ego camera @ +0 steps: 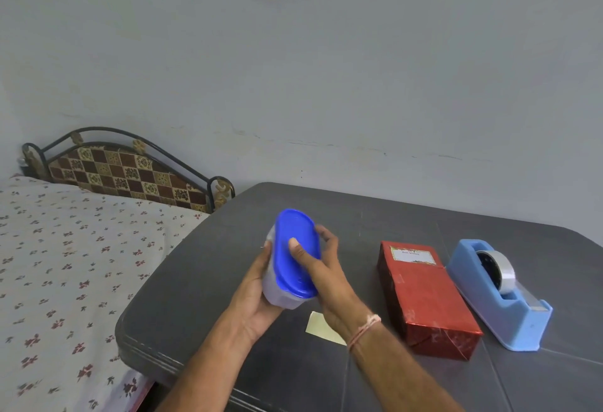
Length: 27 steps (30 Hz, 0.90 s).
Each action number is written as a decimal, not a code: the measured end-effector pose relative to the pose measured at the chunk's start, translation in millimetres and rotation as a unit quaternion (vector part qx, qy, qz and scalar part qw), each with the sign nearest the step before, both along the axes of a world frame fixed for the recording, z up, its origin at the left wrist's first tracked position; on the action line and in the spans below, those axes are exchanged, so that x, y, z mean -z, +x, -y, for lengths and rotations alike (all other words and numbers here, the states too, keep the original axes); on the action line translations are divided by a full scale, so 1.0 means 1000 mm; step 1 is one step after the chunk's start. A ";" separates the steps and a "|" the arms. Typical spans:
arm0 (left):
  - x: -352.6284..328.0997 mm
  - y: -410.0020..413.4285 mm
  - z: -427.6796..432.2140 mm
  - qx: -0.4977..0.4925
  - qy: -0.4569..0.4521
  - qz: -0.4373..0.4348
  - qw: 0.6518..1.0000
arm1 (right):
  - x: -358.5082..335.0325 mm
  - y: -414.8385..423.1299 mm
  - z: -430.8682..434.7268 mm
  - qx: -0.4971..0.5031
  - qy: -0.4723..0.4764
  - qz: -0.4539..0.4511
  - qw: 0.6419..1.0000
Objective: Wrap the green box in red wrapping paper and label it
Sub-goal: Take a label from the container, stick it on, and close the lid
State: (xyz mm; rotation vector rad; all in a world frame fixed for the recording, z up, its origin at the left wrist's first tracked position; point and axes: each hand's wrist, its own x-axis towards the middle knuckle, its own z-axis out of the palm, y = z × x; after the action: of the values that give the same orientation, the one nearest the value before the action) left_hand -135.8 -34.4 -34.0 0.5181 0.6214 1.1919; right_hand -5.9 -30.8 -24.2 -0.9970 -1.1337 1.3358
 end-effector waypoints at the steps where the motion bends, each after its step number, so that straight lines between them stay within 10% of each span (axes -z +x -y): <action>1: -0.003 0.001 0.001 0.005 -0.001 -0.024 1.000 | 0.000 0.003 -0.004 -0.009 -0.029 -0.038 0.999; 5: -0.006 -0.001 0.000 -0.044 -0.036 -0.267 0.962 | 0.011 0.007 -0.009 0.019 -0.058 -0.059 0.996; 11: 0.000 0.018 0.002 -0.160 -0.032 -0.394 0.905 | 0.012 -0.011 -0.024 0.077 -0.114 0.054 0.989; 19: 0.020 0.007 -0.016 -0.190 -0.039 -0.484 0.853 | 0.022 -0.022 -0.051 0.101 -0.122 0.196 0.968; 27: 0.024 -0.018 -0.046 -0.259 -0.054 -0.492 0.829 | 0.053 -0.043 -0.049 0.015 -0.084 0.086 0.993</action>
State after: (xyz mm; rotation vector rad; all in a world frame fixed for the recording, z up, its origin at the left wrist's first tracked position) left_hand -153.6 11.7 -57.6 0.9074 1.8016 1.3317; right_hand -48.4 18.2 -77.2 -1.2680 -1.1430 1.3589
